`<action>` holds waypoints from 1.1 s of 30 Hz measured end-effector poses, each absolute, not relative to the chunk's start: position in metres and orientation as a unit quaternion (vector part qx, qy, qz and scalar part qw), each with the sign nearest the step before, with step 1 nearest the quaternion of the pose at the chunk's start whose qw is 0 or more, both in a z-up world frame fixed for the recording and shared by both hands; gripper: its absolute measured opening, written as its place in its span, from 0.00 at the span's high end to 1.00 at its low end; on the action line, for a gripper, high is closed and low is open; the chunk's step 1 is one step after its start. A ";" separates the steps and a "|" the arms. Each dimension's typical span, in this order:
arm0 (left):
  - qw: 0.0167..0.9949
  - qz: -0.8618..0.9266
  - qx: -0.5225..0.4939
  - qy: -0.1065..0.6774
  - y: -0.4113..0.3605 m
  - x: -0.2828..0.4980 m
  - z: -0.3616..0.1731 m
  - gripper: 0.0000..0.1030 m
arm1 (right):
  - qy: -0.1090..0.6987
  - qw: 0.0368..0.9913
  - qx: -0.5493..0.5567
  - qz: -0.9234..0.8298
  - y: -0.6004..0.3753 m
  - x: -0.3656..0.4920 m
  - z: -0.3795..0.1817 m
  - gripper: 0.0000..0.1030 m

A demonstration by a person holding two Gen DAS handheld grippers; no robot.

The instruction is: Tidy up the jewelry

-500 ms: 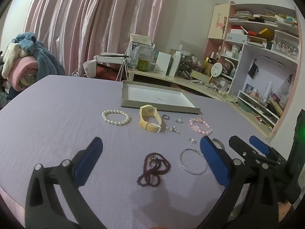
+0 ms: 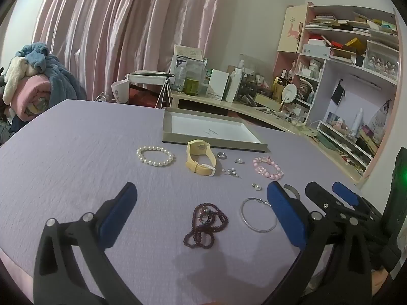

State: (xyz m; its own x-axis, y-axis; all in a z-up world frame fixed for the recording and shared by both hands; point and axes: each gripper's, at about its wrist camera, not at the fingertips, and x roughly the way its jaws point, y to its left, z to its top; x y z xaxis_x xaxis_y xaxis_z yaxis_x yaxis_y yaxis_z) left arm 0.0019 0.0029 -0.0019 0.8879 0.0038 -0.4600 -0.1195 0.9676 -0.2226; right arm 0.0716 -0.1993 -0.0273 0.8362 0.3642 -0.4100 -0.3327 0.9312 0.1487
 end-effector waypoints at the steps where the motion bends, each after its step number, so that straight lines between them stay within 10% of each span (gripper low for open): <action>1: 0.964 0.032 -0.124 0.234 0.003 0.002 -0.002 0.02 | 0.221 0.958 0.036 0.182 -0.199 0.072 -0.028 0.01; 33: 0.964 0.031 -0.121 0.234 0.000 0.000 0.000 0.02 | 0.223 0.957 0.037 0.182 -0.201 0.073 -0.033 0.01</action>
State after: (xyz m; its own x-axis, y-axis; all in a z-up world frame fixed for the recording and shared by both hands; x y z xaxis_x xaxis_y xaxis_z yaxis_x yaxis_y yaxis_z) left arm 0.0004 0.0004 0.0000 0.8884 0.0037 -0.4591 -0.1169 0.9688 -0.2185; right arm 0.0726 -0.2012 -0.0327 0.8346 0.3650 -0.4125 -0.3323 0.9309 0.1514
